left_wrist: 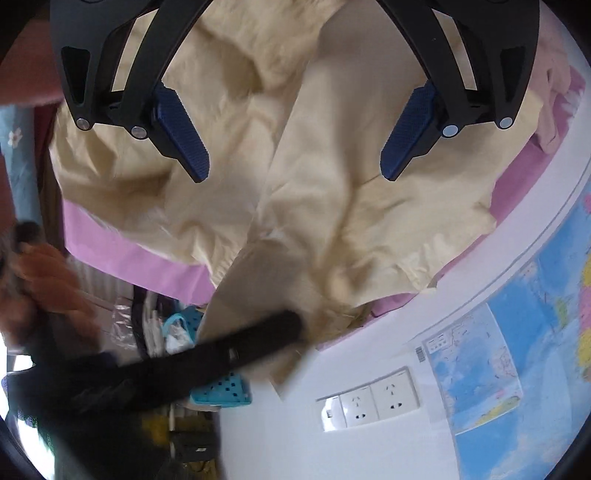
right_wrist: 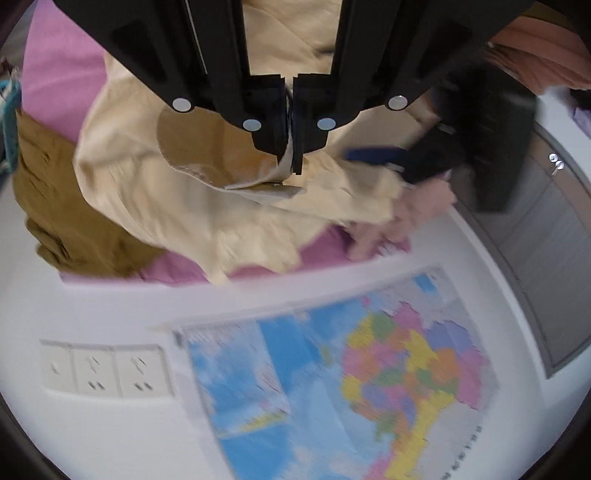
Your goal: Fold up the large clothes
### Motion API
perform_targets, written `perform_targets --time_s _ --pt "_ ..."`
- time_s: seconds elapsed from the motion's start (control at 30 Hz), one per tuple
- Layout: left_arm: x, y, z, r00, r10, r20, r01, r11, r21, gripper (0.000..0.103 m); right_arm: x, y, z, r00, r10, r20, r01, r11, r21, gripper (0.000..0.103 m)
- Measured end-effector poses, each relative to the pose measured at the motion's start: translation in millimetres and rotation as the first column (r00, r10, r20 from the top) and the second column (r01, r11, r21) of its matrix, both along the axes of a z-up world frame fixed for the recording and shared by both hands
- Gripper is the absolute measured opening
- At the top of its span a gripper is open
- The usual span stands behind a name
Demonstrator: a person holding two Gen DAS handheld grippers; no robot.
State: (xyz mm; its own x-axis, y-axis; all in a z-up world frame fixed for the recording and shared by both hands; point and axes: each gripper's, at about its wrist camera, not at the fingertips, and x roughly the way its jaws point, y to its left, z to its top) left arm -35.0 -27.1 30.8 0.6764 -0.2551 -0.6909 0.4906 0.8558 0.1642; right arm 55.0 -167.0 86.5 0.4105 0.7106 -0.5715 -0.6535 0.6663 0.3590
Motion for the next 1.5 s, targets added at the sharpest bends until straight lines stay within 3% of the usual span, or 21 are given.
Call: perform_targets --time_s 0.03,0.1,0.13,0.17,0.2,0.23,0.27,0.33,0.4,0.6,0.63,0.67,0.7,0.73,0.93,1.0,1.17,1.2,1.27,1.4,1.5 --pt "9.2 -4.1 -1.3 0.999 0.047 0.002 -0.047 0.998 0.03 0.085 -2.1 4.7 7.0 1.0 0.018 0.02 -0.018 1.0 0.003 0.002" --pt "20.0 1.9 0.8 0.991 0.136 0.012 -0.136 0.989 0.051 0.02 -3.2 9.6 15.3 0.999 0.029 0.042 -0.029 1.0 0.002 0.003" --pt "24.1 14.2 5.3 0.988 0.153 -0.027 -0.154 0.988 -0.012 0.011 -2.1 9.8 17.4 0.998 0.034 0.051 -0.034 0.999 0.0 0.006" --pt "24.9 25.8 9.7 0.985 0.167 -0.047 -0.169 0.984 -0.062 0.006 -0.4 7.3 18.6 0.997 0.027 0.065 -0.027 1.0 -0.004 0.021" --pt "23.2 37.9 14.6 0.981 0.19 -0.037 -0.193 0.977 -0.095 0.004 2.8 -0.3 19.7 0.997 0.001 0.084 -0.001 1.0 0.001 0.035" --pt "20.5 48.8 19.4 0.975 0.223 -0.013 -0.224 0.968 -0.112 0.004 7.8 -8.0 18.7 0.995 -0.031 0.094 0.031 1.0 -0.004 0.065" --pt "16.9 61.9 23.9 0.968 0.252 -0.009 -0.251 0.958 -0.137 0.004 14.8 -14.6 14.8 0.992 -0.068 0.106 0.071 0.997 -0.026 0.073" --pt "11.4 79.3 28.5 0.969 0.245 -0.041 -0.248 0.949 -0.192 0.004 26.3 -13.3 -1.2 0.983 -0.103 0.152 0.129 0.976 -0.172 0.071" --pt "8.0 82.4 28.3 0.968 0.248 -0.035 -0.251 0.951 -0.178 0.004 40.5 -1.8 -28.5 0.982 -0.084 0.169 0.139 0.926 -0.35 0.07" --pt "10.0 84.5 18.5 0.967 0.244 -0.08 -0.254 0.952 -0.172 0.004 64.4 27.0 -95.7 0.989 0.063 0.135 0.035 0.783 -0.621 0.069" --pt "10.2 87.4 17.8 0.967 0.24 -0.085 -0.251 0.951 -0.18 0.004 68.5 29.4 -105.1 0.991 0.081 0.109 0.008 0.768 -0.64 0.057" --pt "13.0 89.9 17.1 0.967 0.241 -0.087 -0.254 0.95 -0.184 0.004 72.5 30.9 -111.9 0.992 0.091 0.083 -0.015 0.757 -0.653 0.027" --pt "14.2 91.2 17.1 0.965 0.246 -0.089 -0.259 0.948 -0.184 0.004 77.0 30.5 -113.8 0.994 0.087 0.06 -0.027 0.763 -0.646 0.009" --pt "15.6 92.9 18.6 0.964 0.248 -0.093 -0.262 0.946 -0.192 0.004 80.5 29.5 -112.0 0.995 0.087 0.049 -0.037 0.775 -0.631 0.002" --pt "21.2 113.4 43.6 0.963 0.256 -0.089 -0.271 0.92 -0.285 0.004 98.8 17.4 -56.9 0.976 0.025 0.217 0.095 0.845 -0.526 0.001" --pt "21.0 116.8 52.3 0.963 0.259 -0.068 -0.268 0.916 -0.299 0.004 111.7 16.6 -50.0 0.976 0.012 0.217 0.101 0.858 -0.503 0.001" --pt "24.4 118.2 57.8 0.963 0.258 -0.073 -0.268 0.908 -0.322 0.004 136.3 26.9 -91.8 0.99 -0.034 0.135 0.105 0.821 -0.561 0.003" --pt "25.2 117.4 56.2 0.962 0.262 -0.073 -0.271 0.91 -0.314 0.004 139.6 26.3 -101.2 0.994 -0.046 0.096 0.093 0.813 -0.575 0.009" --pt "26.7 118.2 53.7 0.962 0.258 -0.086 -0.272 0.91 -0.314 0.004 132.4 22.2 -101.1 0.989 -0.078 0.125 0.138 0.798 -0.586 0.05" --pt "28.2 119.6 54.3 0.966 0.24 -0.094 -0.257 0.912 -0.321 0.004 90.1 7.1 -64.5 0.971 -0.05 0.232 0.161 0.857 -0.49 0.066" --pt "30.8 104.5 53.1 0.973 0.213 -0.091 -0.231 0.927 -0.296 0.005 78.4 -22.8 -46.8 0.997 -0.044 0.062 0.059 0.963 -0.264 0.073"
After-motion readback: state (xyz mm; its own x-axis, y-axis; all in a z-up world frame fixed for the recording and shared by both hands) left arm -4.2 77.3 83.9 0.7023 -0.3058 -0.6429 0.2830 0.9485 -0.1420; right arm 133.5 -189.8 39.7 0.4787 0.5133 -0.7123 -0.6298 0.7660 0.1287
